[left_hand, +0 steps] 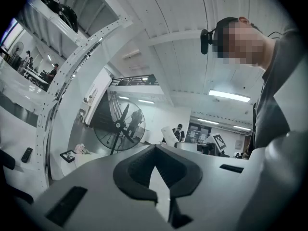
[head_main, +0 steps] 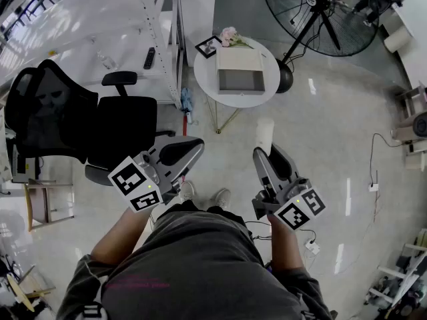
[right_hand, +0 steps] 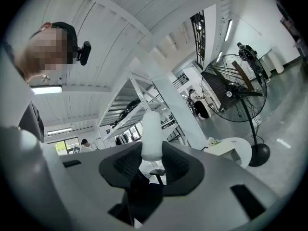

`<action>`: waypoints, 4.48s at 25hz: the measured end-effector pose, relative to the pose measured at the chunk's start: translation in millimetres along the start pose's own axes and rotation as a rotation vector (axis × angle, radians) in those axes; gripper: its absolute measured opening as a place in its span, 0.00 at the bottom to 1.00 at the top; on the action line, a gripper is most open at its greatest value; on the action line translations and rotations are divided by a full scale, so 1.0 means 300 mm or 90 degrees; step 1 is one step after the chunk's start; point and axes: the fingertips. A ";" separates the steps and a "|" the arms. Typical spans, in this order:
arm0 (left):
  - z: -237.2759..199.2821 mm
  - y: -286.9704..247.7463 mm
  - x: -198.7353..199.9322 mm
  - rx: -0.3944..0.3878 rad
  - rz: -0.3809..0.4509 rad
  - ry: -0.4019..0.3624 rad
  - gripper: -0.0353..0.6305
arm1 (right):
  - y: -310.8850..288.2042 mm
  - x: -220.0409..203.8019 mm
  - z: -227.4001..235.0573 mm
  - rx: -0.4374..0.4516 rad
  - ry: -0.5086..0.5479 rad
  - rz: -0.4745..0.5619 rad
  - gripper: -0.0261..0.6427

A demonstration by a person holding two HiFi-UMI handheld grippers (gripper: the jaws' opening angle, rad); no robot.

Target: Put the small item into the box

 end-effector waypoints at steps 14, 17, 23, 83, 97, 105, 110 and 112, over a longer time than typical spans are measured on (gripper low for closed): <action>0.040 -0.065 -0.037 0.029 0.000 -0.001 0.07 | 0.040 0.014 0.069 0.026 -0.007 -0.003 0.24; 0.065 -0.098 -0.050 0.033 0.003 -0.003 0.07 | 0.067 0.024 0.098 0.032 -0.006 -0.004 0.24; 0.130 -0.179 -0.080 0.038 0.007 -0.009 0.07 | 0.141 0.041 0.169 0.041 -0.005 -0.007 0.24; -0.940 -0.536 0.191 -0.014 -0.044 0.060 0.07 | -0.840 0.035 0.685 -0.075 -0.011 -0.101 0.24; -1.123 -0.556 0.159 0.027 -0.062 0.077 0.07 | -1.039 -0.071 0.837 -0.069 -0.008 -0.166 0.24; -1.181 -0.612 0.087 0.092 -0.063 0.110 0.07 | -1.089 -0.243 1.030 -0.036 -0.002 -0.253 0.24; -1.201 -0.664 0.041 0.140 -0.058 0.125 0.07 | -1.100 -0.382 1.146 0.007 0.012 -0.332 0.24; -1.211 -0.683 0.022 0.158 -0.055 0.132 0.07 | -1.106 -0.423 1.193 0.018 0.016 -0.355 0.24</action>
Point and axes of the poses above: the fingertips, and each gripper's own axes: y backward along the fingers, z to its right, x out of its top, and after that the axes turned 4 degrees about y, right-handed
